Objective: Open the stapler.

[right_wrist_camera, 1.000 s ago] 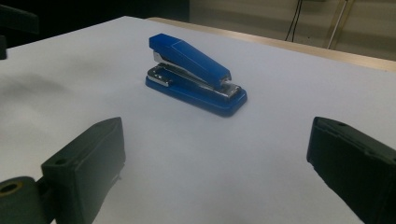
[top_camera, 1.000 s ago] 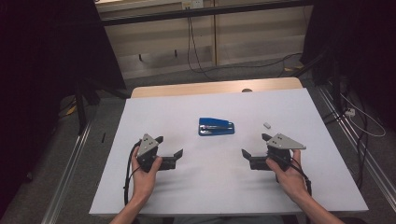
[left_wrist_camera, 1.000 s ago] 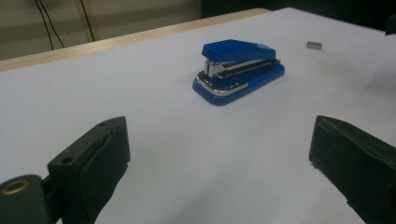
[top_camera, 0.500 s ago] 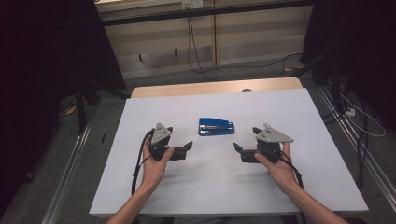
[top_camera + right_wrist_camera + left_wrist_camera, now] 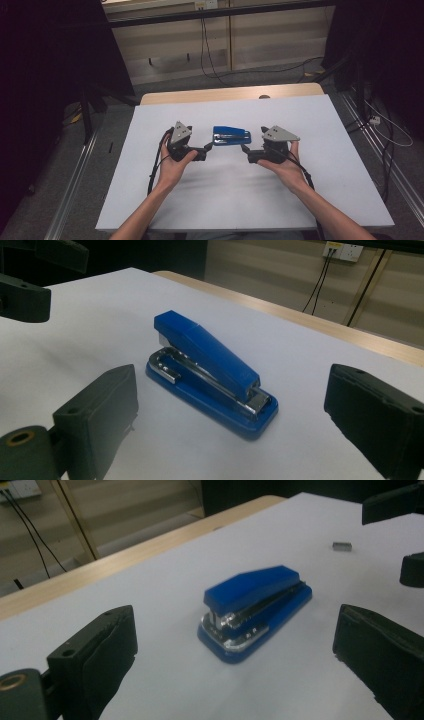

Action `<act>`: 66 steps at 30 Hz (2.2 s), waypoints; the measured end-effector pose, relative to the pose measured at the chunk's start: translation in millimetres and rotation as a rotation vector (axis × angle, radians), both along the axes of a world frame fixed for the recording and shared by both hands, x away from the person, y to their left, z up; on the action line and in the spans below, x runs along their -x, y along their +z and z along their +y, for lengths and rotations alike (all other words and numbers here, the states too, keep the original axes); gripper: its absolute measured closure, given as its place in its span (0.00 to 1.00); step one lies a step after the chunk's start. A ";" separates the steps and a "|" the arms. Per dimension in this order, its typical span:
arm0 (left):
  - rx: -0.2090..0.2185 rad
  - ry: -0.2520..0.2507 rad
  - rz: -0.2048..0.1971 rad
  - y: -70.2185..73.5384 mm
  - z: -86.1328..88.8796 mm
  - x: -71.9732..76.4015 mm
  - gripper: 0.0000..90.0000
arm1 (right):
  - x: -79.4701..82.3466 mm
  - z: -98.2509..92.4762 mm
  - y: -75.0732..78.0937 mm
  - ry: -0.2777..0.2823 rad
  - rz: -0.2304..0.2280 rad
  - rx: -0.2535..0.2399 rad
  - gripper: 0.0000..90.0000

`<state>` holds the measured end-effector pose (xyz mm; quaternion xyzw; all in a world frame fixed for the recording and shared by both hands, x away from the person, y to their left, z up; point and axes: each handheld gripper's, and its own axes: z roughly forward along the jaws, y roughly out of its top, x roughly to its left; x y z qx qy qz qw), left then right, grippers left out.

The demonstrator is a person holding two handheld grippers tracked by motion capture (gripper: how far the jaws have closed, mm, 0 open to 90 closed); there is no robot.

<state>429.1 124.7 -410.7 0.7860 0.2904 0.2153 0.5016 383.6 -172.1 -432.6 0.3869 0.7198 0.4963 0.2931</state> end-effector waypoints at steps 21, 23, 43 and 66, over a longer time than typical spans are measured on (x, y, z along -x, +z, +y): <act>0.031 0.048 0.018 -5.8 -14.6 -32.1 0.03 | -35.6 20.2 -9.2 -0.056 0.011 -0.021 0.15; 0.020 0.032 0.017 -8.3 -15.8 -31.6 0.03 | -36.8 22.6 -12.2 -0.051 0.022 -0.009 0.17; -0.020 0.034 0.026 -11.3 -16.6 -30.8 0.08 | -44.1 27.1 -12.7 0.017 0.058 -0.006 0.67; -0.032 0.049 0.089 -16.4 -13.1 -28.5 0.51 | -47.5 33.2 -15.0 0.083 0.098 -0.033 1.00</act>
